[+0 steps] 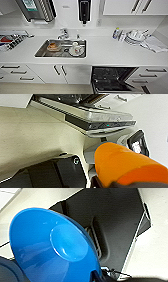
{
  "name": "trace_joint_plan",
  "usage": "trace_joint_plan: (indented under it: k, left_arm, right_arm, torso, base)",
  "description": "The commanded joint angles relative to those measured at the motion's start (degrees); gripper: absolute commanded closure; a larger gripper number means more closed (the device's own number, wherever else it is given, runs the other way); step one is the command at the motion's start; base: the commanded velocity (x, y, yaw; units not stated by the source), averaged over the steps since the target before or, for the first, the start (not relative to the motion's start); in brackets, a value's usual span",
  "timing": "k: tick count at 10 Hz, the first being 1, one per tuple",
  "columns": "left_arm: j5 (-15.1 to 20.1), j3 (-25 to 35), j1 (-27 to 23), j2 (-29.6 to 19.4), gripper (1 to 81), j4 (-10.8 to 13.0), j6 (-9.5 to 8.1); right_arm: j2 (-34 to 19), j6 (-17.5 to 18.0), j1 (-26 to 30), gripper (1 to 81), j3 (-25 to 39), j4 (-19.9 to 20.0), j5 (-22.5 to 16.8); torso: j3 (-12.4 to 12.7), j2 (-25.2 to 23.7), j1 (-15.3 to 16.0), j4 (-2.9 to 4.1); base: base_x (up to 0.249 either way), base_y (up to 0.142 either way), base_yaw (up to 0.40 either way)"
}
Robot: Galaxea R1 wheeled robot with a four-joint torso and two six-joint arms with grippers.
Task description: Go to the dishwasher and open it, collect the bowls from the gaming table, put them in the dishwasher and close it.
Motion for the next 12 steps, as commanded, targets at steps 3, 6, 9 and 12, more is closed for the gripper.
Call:
trace_joint_plan:
  k: [3, 6, 9, 12]
  left_arm:
    - [20.44, 7.46, -25.22, 12.06, 81.1, -0.46, -11.97]
    - [22.74, 0.97, -30.77, 22.27, 81.1, -0.72, -15.67]
    - [22.65, -5.35, -32.97, 29.82, 81.1, -0.72, -16.47]
    - [23.0, -13.34, -33.94, 36.51, 81.1, -0.63, -16.47]
  right_arm:
    - [-1.56, -0.12, 0.72, 81.1, 2.22, -1.21, -3.01]
    - [-1.38, -0.12, 0.8, 81.1, 2.22, -1.21, -3.01]
    - [-1.38, -0.12, 1.07, 81.1, 2.57, -1.21, -3.01]
    - [-1.47, -0.12, 1.16, 81.1, 2.83, -1.21, -2.93]
  torso:
    - [-1.31, 0.05, 0.05, 0.0]
    - [-1.4, 0.07, 0.07, 0.0]
    - [-1.44, 0.09, 0.07, 0.0]
    - [-1.47, 0.09, 0.09, 0.0]
  base:
    - [0.0, 0.0, 0.0]
    - [0.0, 0.0, 0.0]
    - [0.0, 0.0, 0.0]
    - [0.0, 0.0, 0.0]
